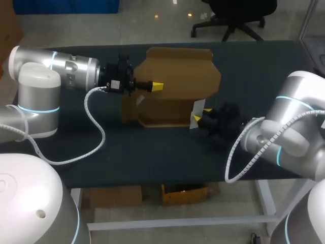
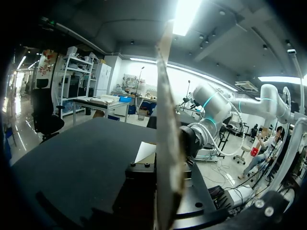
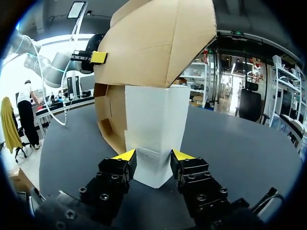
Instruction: Assemble the packaging by folding the flat box into shape, placing the metal phone stand inside, and closing the box properly
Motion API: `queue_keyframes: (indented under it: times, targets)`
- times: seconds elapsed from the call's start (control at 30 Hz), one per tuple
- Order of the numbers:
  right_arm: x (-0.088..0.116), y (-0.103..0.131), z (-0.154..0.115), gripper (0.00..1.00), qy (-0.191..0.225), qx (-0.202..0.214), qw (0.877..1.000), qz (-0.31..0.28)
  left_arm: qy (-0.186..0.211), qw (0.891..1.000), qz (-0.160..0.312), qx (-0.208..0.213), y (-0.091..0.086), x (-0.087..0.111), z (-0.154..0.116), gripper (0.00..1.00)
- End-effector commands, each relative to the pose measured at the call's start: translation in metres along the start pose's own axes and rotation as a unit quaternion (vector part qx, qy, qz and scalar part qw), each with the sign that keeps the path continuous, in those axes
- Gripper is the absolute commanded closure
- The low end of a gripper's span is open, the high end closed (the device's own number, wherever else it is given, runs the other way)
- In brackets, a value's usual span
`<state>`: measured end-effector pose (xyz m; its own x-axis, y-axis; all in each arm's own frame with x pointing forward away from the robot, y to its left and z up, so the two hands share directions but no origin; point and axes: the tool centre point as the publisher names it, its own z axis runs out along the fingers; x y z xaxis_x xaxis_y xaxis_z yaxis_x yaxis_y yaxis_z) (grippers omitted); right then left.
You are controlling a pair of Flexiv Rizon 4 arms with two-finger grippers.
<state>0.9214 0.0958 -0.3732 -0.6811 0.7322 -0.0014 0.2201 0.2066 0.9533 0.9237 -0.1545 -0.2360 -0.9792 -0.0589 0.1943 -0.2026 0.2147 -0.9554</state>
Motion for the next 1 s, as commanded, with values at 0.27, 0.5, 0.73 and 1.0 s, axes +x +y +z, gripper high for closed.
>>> queue_keyframes:
  times: [0.27,0.5,0.73,1.0]
  targets:
    - [0.0024,0.0009,0.0036,0.56,-0.14,-0.006,0.99,0.011,-0.001,1.0,0.001,0.001,0.002,0.0001,0.0014,1.0]
    - [0.0011,0.0024,0.0052,0.56,-0.157,-0.011,0.987,0.022,-0.001,1.0,0.001,0.001,0.002,0.0001,0.0014,1.0]
    - [-0.0012,0.0012,0.007,0.56,-0.18,-0.011,0.983,0.036,-0.001,1.0,0.001,0.001,0.002,0.0001,0.0014,1.0]
    - [-0.004,0.0014,0.0085,0.57,-0.203,-0.015,0.978,0.052,-0.001,1.0,0.001,0.001,0.002,0.0001,0.0014,1.0]
